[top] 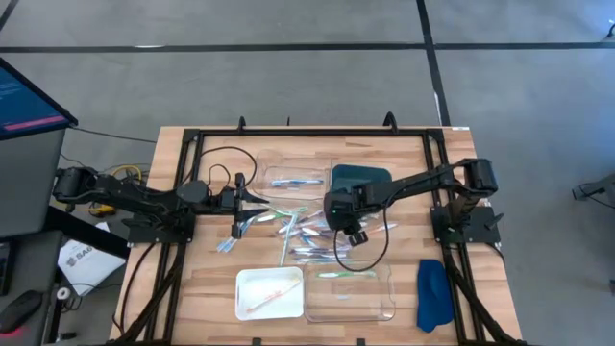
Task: Pick & Place Toothbrushes
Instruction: Put the blue toothbrush into the top transparent bin
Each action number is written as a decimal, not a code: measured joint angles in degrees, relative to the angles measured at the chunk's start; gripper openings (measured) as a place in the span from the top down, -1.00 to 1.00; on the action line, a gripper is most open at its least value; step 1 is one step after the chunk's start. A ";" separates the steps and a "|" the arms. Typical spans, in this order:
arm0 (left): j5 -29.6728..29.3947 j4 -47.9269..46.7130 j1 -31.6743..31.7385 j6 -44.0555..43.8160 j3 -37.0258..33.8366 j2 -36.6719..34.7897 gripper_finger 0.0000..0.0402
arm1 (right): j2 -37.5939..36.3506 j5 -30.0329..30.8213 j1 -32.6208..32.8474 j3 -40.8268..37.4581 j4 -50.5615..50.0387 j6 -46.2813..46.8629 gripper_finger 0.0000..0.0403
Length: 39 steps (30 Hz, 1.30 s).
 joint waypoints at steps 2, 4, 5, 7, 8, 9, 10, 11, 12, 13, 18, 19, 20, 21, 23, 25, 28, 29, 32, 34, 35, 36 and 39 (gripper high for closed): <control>-0.01 -0.02 0.00 0.01 0.00 0.00 0.53 | 0.00 0.04 -0.54 0.00 0.00 0.02 0.25; -0.01 -0.09 0.00 0.02 0.00 0.00 0.53 | 0.00 0.29 -1.09 0.00 -0.01 0.04 0.23; -0.01 -0.10 0.00 0.02 0.00 0.00 0.53 | 0.00 0.41 -1.25 0.00 -0.01 0.04 0.22; -0.01 -0.11 0.00 0.02 0.00 0.00 0.53 | 0.14 0.51 -1.75 0.00 0.18 0.09 0.21; -0.01 -0.13 0.00 0.02 0.00 0.00 0.53 | 0.44 0.52 -1.91 0.00 0.47 0.14 0.21; -0.01 -0.15 0.00 0.02 0.00 0.00 0.53 | 0.81 0.53 -2.08 0.00 0.51 0.17 0.21; -0.01 -0.15 0.00 0.02 0.00 0.00 0.53 | 1.35 0.61 -2.27 -0.02 0.31 0.17 0.21; -0.01 -0.18 0.00 0.02 0.00 0.00 0.53 | 1.87 0.63 -2.29 -0.02 0.30 0.17 0.22; -0.01 -0.20 0.00 0.02 0.00 0.00 0.53 | 2.48 0.63 -2.30 -0.02 0.22 0.17 0.23; -0.01 -0.24 0.00 0.02 0.00 0.00 0.53 | 3.15 0.65 -2.26 -0.01 0.22 0.17 0.23; -0.17 -0.32 0.00 0.04 0.00 0.00 0.53 | 4.68 0.57 -2.06 0.11 0.20 0.17 0.28; -0.51 -0.35 0.00 0.04 0.00 0.00 0.53 | 4.69 0.57 -2.06 0.11 0.16 0.17 0.30; -0.71 -0.37 0.00 0.04 0.00 0.00 0.53 | 4.70 0.57 -2.04 0.11 0.15 0.17 0.31; -0.89 -0.37 0.00 0.04 0.00 0.00 0.53 | 4.66 0.54 -2.06 0.11 0.13 0.19 0.33; -0.92 -0.37 0.00 0.04 0.00 0.00 0.53 | 4.35 0.49 -2.06 0.02 -0.01 0.47 0.36; -0.93 -0.37 0.00 0.04 0.00 0.00 0.53 | 4.35 0.50 -2.06 0.02 -0.05 0.61 0.38; -0.91 -0.37 0.00 0.04 0.00 0.00 0.53 | 4.35 0.57 -2.06 0.02 -0.09 0.68 0.40; -0.91 -0.39 0.01 0.02 0.00 0.01 0.53 | 4.35 0.59 -2.06 0.02 -0.07 0.97 0.40; -0.91 -0.53 0.00 0.02 0.00 0.63 0.53 | 4.35 0.61 -2.01 0.02 -0.07 1.72 0.37; -0.91 -0.21 0.01 0.03 0.00 1.35 0.53 | 4.35 0.63 -2.01 0.02 -0.07 2.42 0.33; -0.91 -0.22 0.00 0.02 0.00 1.78 0.53 | 4.35 0.63 -1.94 0.02 -0.05 2.70 0.31; -1.01 -0.17 0.00 0.02 0.00 2.19 0.53 | 4.35 0.67 -1.80 0.02 -0.04 2.97 0.28; -1.19 0.56 0.00 0.03 0.00 3.05 0.53 | 4.33 0.93 -1.42 0.02 -0.07 3.15 0.18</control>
